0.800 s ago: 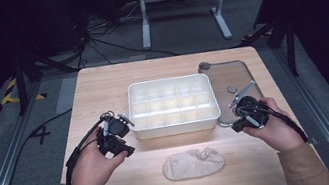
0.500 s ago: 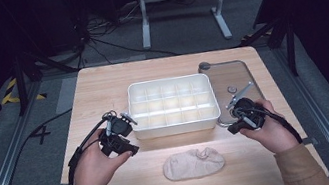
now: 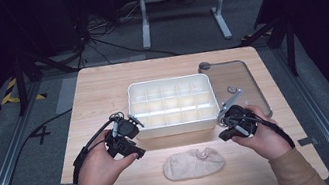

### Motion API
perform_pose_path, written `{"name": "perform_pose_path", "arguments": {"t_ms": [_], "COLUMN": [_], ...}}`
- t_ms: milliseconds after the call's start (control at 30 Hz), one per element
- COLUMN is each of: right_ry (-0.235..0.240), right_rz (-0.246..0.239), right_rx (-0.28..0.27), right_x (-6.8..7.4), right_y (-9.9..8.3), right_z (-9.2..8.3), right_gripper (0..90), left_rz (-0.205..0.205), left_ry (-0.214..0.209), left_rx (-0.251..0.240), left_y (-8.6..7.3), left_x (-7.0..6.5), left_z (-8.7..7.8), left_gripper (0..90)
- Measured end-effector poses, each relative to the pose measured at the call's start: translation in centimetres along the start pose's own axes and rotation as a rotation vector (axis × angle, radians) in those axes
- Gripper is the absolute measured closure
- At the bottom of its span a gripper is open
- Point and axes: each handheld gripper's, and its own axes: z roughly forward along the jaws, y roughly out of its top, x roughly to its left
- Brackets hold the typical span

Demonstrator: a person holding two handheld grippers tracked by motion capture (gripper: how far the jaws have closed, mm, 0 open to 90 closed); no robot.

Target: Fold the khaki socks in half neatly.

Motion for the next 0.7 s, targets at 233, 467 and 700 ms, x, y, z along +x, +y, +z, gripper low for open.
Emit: {"name": "perform_pose_path", "arguments": {"t_ms": [233, 467, 700], "right_ry": [0.027, 0.034, 0.047], "right_rz": [-0.044, -0.092, -0.109], "right_rx": [0.009, 0.023, 0.036], "right_x": [1.5, 3.0, 3.7], "right_y": [0.9, 1.6, 2.0], "right_z": [1.2, 2.3, 3.0], "right_gripper": [90.0, 90.0, 90.0], "left_rz": [0.031, 0.044, 0.037], "left_ry": [0.005, -0.013, -0.03], "left_rx": [0.003, 0.015, 0.027], "left_y": [0.3, 0.6, 0.8], "left_x": [-0.6, -1.1, -1.3], "left_z": [0.7, 1.0, 1.4], "left_gripper": [58.6, 60.3, 62.5]}}
